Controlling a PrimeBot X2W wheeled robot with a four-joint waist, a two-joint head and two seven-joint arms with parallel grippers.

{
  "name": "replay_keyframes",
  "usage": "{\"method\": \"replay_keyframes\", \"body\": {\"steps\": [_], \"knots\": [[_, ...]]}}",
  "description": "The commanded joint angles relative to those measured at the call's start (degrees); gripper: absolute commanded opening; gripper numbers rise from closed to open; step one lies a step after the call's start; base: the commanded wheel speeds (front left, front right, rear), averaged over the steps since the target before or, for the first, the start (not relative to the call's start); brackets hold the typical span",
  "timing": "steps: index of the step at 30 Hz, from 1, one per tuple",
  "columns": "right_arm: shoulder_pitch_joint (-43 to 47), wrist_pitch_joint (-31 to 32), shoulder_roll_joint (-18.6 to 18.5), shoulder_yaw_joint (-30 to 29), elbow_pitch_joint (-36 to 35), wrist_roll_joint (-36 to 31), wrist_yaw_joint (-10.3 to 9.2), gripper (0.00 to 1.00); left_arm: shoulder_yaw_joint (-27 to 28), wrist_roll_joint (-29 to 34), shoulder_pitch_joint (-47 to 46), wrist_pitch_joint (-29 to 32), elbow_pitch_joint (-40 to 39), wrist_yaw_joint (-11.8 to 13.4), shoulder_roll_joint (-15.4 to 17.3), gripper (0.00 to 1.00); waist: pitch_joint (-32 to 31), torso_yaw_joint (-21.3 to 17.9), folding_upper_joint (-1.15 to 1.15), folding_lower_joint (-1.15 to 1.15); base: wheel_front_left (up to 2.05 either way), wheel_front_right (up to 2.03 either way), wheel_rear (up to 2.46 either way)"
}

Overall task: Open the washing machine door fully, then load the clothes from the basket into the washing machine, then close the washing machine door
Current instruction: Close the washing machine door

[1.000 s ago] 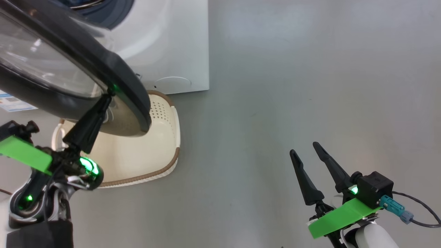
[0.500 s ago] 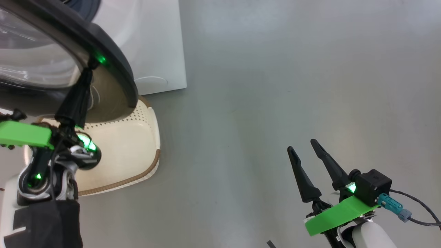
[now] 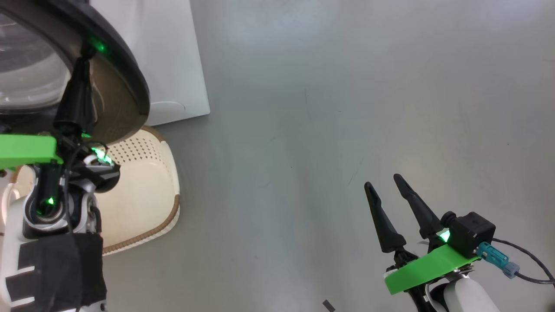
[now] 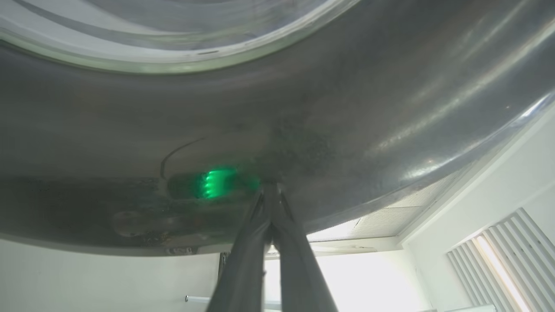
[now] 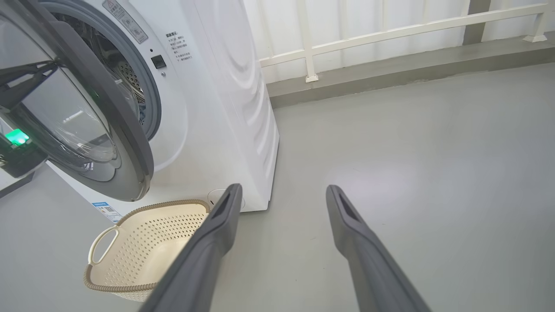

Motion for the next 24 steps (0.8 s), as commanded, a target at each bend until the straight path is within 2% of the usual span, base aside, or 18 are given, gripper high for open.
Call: {"method": "replay_keyframes", "body": {"steps": [1, 10, 17, 24], "knots": [[-0.87, -0.69, 0.35, 1.01, -1.13, -0.08, 0.09, 1.0, 0.55, -0.01, -0.95, -0.07, -1.71, -0.41, 1.37, 0.0, -0.25, -0.05, 0.0, 0.0, 0.0, 0.0, 0.0], [0.0, -0.69, 0.4, -0.75, -2.05, -0.78, 0.09, 1.0, -0.24, 0.1, 2.82, 1.53, -3.45, -0.41, 1.37, 0.0, -2.06, 1.89, 0.0, 0.0, 0.0, 0.0, 0.0], [1.63, -0.69, 0.0, -2.48, -3.7, -1.33, 0.09, 1.0, -0.63, 2.01, 10.5, 3.04, -9.68, -0.41, 1.73, 0.0, -6.03, 4.0, 0.0, 0.0, 0.0, 0.0, 0.0], [4.21, -0.69, -0.87, -3.69, -5.36, -1.91, 0.09, 1.0, -1.25, 5.46, 18.51, -1.4, -17.3, -0.41, 1.86, 0.0, -10.56, 7.03, 0.0, 0.0, 0.0, 0.0, 0.0]]}}
